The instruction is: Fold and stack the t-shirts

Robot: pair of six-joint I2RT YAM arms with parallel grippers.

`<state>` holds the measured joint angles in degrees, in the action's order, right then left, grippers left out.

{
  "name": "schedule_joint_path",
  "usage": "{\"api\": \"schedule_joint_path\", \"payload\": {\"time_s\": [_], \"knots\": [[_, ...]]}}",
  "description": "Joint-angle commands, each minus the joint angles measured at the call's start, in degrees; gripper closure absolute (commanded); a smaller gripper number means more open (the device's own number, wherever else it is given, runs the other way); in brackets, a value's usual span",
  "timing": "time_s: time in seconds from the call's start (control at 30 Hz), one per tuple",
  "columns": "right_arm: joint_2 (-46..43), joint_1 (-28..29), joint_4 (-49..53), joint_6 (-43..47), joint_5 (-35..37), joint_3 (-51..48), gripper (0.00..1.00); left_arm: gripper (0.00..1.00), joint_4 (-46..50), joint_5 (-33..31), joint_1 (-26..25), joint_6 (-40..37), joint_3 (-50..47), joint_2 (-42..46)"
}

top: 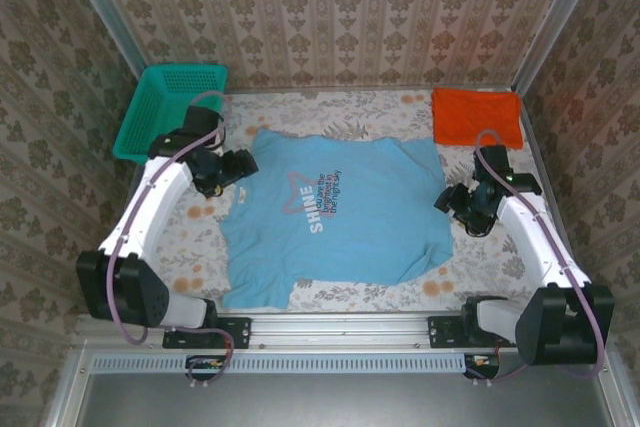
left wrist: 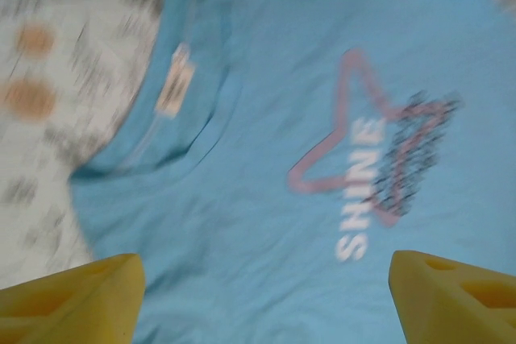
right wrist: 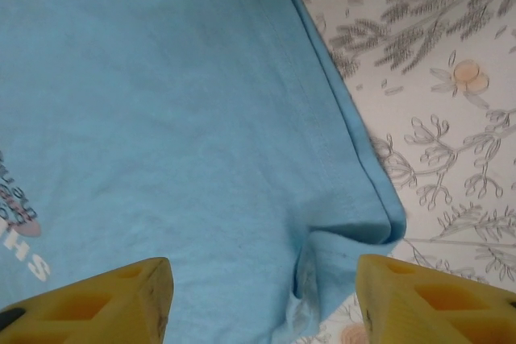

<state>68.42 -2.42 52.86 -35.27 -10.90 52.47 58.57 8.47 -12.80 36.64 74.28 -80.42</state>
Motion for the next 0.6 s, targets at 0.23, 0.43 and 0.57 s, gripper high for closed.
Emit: {"api": "schedule_joint_path", "payload": {"time_s": [0.23,0.43,0.57], "knots": [[6.13,6.91,0.91,-2.27,-5.62,-7.02,0.43,0.32,17.70,1.76,-1.51,13.88,-15.95,7.03],[8.83,9.01,-2.04,-3.10,-6.20,-8.78,0.52,0.42,22.69,1.21,-3.24,15.71,-20.13,9.72],[9.31,9.05,-4.47,-3.40,-7.33,-10.07,0.59,0.48,20.61,3.01,-4.51,16.90,-24.50,10.23]]}}
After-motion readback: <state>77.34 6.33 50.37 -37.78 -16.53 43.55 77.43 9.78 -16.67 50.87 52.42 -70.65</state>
